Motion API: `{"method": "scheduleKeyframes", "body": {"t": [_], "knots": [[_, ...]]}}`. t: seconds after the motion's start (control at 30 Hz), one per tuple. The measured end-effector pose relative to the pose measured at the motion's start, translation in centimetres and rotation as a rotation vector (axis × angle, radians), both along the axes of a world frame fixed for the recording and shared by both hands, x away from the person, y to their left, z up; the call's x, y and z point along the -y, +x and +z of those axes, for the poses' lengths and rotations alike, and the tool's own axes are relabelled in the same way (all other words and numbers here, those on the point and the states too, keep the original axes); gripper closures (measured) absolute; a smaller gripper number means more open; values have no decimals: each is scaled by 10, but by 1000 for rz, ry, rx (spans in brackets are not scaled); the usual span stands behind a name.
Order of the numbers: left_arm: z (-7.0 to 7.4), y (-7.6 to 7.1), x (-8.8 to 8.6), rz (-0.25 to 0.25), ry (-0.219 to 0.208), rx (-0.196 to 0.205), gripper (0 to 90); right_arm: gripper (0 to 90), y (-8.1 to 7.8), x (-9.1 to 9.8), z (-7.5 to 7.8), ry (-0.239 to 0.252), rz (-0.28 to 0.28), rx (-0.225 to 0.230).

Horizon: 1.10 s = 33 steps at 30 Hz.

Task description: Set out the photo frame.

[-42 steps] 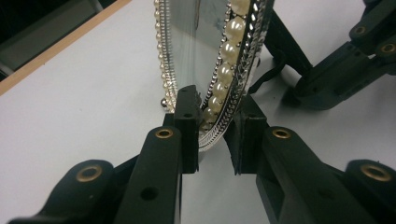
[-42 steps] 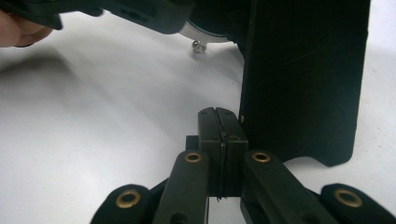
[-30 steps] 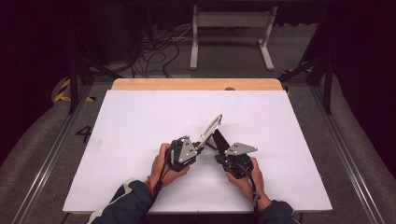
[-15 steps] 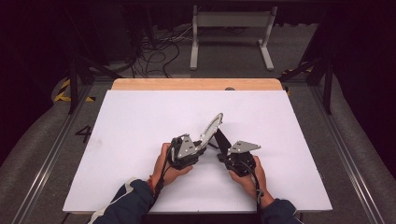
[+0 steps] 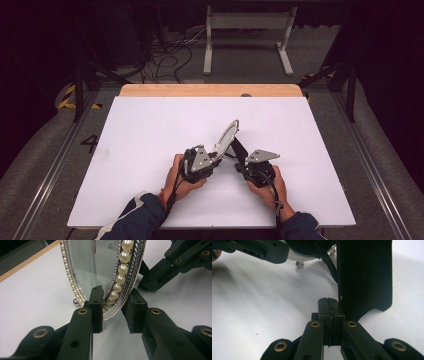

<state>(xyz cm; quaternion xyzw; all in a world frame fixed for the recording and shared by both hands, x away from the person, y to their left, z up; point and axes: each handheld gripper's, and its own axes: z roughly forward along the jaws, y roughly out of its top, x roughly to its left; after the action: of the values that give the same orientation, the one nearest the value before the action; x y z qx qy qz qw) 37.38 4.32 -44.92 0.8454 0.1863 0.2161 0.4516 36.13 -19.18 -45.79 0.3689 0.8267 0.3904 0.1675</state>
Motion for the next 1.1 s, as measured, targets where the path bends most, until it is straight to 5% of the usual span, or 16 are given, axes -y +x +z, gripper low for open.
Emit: {"method": "scheduleKeyframes", "body": {"t": [0.53, 1.1], "knots": [[3, 1, -6, -61, -16, -33, 707, 900, 8, 7, -1, 18, -32, -8], [13, -15, -67, -57, 4, -108, 569, 900, 17, 12, -2, 10, -63, 9]]}}
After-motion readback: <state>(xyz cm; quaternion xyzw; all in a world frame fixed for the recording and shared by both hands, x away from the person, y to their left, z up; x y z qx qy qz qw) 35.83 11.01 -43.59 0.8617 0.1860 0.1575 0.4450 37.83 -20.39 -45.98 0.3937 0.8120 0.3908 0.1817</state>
